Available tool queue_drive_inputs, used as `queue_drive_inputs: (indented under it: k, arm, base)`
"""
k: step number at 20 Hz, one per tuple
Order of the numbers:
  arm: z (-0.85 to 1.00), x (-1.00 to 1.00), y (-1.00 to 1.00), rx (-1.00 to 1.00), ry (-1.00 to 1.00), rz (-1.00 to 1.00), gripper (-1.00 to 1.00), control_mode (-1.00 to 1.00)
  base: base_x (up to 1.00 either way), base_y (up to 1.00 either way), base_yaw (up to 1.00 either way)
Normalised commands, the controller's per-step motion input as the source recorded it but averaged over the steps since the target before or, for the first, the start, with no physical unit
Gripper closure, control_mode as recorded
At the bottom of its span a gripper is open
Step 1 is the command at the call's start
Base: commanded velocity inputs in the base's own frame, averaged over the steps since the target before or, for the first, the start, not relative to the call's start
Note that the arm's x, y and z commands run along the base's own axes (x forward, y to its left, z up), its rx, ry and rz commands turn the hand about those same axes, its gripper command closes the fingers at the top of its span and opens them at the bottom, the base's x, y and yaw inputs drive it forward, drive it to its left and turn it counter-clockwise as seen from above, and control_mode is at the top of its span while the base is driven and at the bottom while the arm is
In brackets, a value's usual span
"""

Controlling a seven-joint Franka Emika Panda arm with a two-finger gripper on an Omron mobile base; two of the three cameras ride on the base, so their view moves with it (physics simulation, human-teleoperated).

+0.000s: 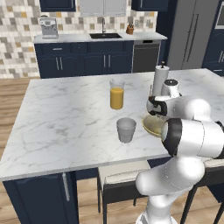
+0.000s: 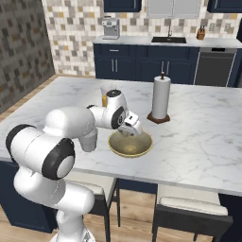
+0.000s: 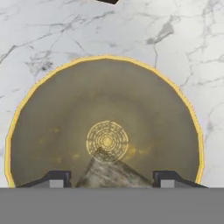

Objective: There are two ice cubes in the ice bowl. Place both ice cubes in the glass cup.

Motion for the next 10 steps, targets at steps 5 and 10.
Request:
queue_drive_inputs:
  k: [5, 10]
  arm:
    - [0.66, 0.00, 0.96, 0.01, -0.06, -0.06, 1.00, -1.00]
    - [0.53, 0.00, 1.00, 0.02, -0.01, -0.07, 1.00, -1.00]
  base:
    - [0.00, 0.00, 0.00]
    - [0.00, 0.00, 0.00]
